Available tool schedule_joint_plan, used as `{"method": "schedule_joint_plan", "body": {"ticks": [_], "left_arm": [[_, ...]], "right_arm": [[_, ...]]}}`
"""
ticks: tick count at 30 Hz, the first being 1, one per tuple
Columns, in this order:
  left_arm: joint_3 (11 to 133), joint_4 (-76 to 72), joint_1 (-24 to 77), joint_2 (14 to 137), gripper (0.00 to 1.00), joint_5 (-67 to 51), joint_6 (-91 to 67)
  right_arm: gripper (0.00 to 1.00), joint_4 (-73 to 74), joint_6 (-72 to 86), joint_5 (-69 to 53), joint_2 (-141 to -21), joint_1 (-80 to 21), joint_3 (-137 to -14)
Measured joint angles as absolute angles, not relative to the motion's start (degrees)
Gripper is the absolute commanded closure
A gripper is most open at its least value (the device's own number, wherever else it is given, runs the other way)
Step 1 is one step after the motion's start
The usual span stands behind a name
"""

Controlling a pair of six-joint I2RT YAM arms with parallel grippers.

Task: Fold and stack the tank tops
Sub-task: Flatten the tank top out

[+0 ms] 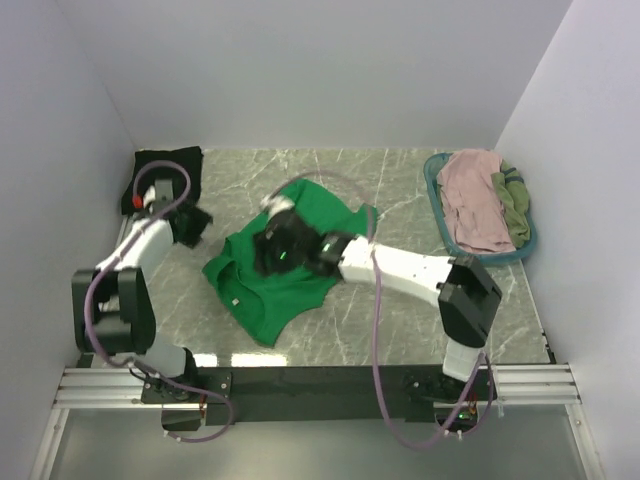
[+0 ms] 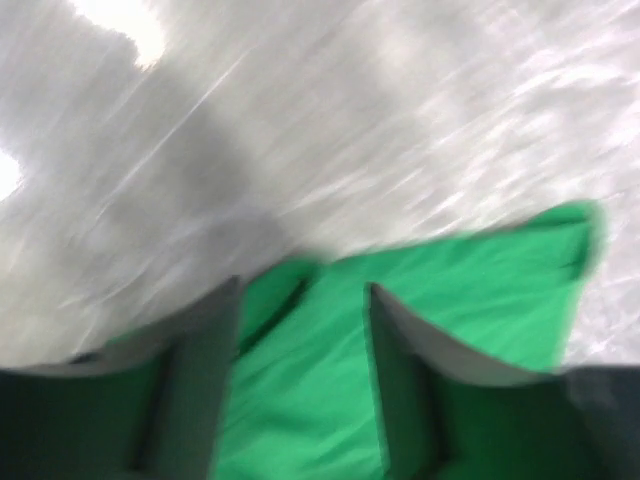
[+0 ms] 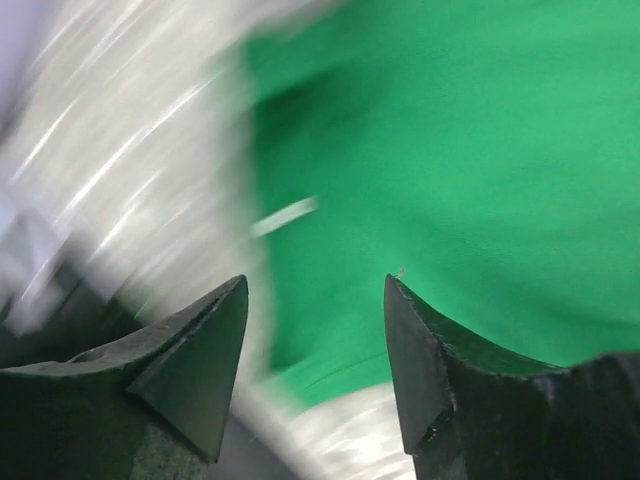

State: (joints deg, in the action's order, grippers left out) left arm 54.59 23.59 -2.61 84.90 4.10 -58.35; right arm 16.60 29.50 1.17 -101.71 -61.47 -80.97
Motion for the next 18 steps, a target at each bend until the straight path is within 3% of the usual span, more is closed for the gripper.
{"method": "schedule_joint_plan", "body": {"ticks": [3,9,18], "left_arm": [[61.9,20.8,-3.4,88.9,0.27,3.4,-56.3],[66.5,20.8,-1.9,85.9,0.33,3.1,-52.9],[54.6,21.4,10.2,78.5,0.34,2.4,-52.6]], "right_arm": [[0.35,17.8,29.9,7.2,-100.9,-51.8,-79.6],[0.35,21.3,30.2,15.6,-100.1,-32.7,-75.6],[0.35,24.6,28.5,18.7,-112.3,-24.7,-83.5]]}}
